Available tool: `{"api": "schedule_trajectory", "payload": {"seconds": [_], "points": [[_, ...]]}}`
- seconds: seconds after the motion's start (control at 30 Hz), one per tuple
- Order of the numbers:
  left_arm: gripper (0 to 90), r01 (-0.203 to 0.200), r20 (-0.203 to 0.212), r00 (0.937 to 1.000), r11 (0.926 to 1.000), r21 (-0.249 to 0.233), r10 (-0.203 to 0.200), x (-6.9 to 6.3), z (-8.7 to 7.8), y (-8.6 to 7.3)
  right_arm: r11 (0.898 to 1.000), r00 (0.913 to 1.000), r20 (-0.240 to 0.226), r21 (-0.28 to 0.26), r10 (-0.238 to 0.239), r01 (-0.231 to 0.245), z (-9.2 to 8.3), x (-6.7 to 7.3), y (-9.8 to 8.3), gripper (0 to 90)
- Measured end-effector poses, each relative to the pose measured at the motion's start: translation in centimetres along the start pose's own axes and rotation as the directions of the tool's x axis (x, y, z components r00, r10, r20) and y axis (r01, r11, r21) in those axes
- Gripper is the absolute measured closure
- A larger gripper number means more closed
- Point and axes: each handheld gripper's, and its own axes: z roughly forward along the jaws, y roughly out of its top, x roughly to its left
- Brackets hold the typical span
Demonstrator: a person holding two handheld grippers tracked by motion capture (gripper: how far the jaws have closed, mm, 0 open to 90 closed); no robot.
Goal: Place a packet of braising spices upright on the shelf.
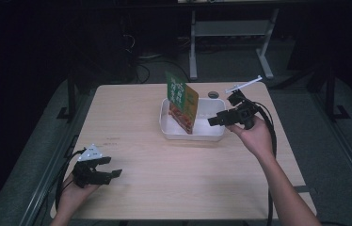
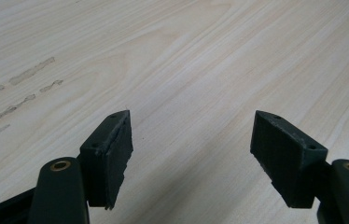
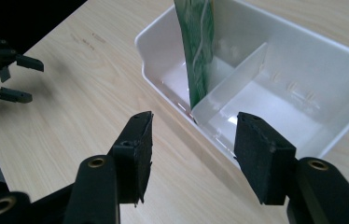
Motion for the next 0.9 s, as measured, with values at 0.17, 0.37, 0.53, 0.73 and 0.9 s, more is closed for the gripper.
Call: {"api": "schedule_trajectory", "payload": {"seconds": [0.17,0.37,0.53,0.73,0.9], "points": [[29.5,0.0,0.001,1.0,1.0,0.008,0.0,-0.1,0.1,0.0,1.0,0.9999,-0.007,-0.008,0.014,-0.014,-0.1,-0.3,-1.3,45.9],[29.5,-0.004,0.002,1.0,0.9999,0.011,0.004,-0.2,0.3,0.0,1.0,0.9997,-0.014,-0.007,0.019,-0.02,-0.2,-0.7,-3.0,45.6],[29.4,-0.002,0.003,1.0,0.9999,0.01,0.002,-0.3,0.3,0.0,0.999,0.9993,-0.016,-0.014,0.033,-0.033,-0.3,-1.1,-4.3,45.2],[29.5,-0.007,0.004,1.0,0.9999,0.008,0.007,-0.4,0.4,0.1,0.998,0.9981,-0.022,-0.013,0.058,-0.058,-0.3,-1.7,-5.9,45.4],[29.5,-0.01,0.004,0.9999,0.9999,0.011,0.01,-0.4,0.5,0.1,0.997,0.9969,-0.03,-0.023,0.073,-0.074,-0.3,-2.0,-7.1,45.3]]}}
